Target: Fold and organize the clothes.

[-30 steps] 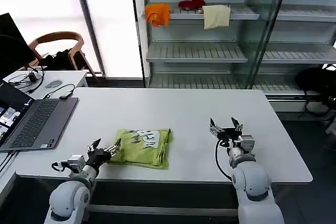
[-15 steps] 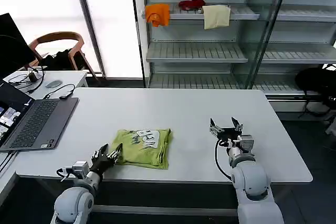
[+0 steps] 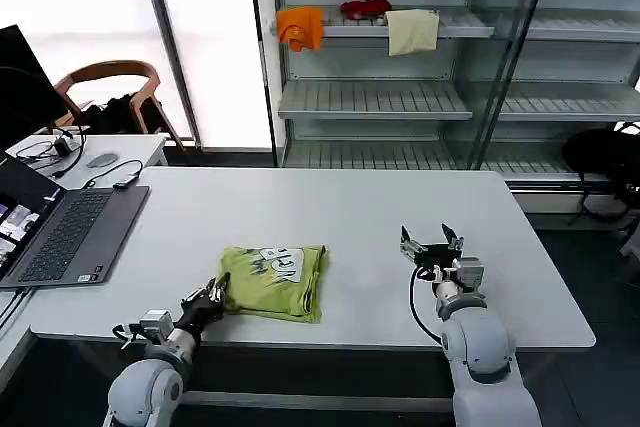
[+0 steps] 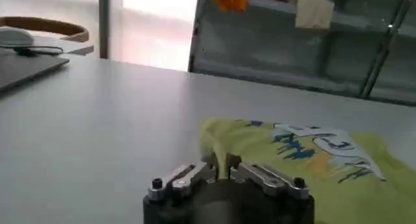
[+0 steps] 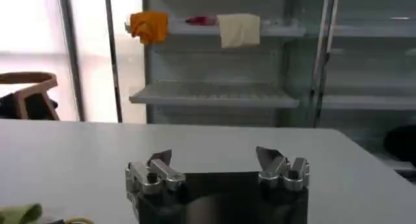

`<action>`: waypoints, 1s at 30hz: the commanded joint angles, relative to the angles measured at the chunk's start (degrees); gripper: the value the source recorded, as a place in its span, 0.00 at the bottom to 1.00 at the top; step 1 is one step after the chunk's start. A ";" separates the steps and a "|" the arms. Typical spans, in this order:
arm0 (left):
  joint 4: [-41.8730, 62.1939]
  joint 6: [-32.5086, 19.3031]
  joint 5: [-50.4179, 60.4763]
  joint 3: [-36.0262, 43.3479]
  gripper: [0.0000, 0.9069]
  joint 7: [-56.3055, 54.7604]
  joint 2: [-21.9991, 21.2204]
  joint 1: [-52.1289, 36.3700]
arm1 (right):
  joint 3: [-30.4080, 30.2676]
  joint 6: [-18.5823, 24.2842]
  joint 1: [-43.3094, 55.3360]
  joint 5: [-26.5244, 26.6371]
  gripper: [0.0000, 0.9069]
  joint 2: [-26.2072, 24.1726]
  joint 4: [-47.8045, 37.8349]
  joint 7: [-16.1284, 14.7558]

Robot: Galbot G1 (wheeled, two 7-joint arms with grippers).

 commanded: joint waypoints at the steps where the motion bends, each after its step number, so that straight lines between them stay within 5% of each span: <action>1: -0.26 -1.32 -0.12 0.03 0.00 0.55 -0.18 0.32 | 0.07 -0.06 0.07 -0.04 1.00 -0.11 0.23 0.06; 8: 0.46 -6.26 10.09 -5.39 0.00 3.68 2.38 0.51 | 0.53 -0.14 -0.11 0.27 1.00 -0.65 0.79 0.03; 20: 3.70 -4.77 13.51 -22.71 0.00 8.05 25.06 -6.92 | 0.72 0.34 -0.28 1.12 1.00 -1.24 -0.27 -0.12; 30: -4.54 -3.82 21.48 -16.84 0.00 11.68 27.01 -8.21 | 0.71 1.50 -1.44 1.02 1.00 -0.51 -0.77 -0.17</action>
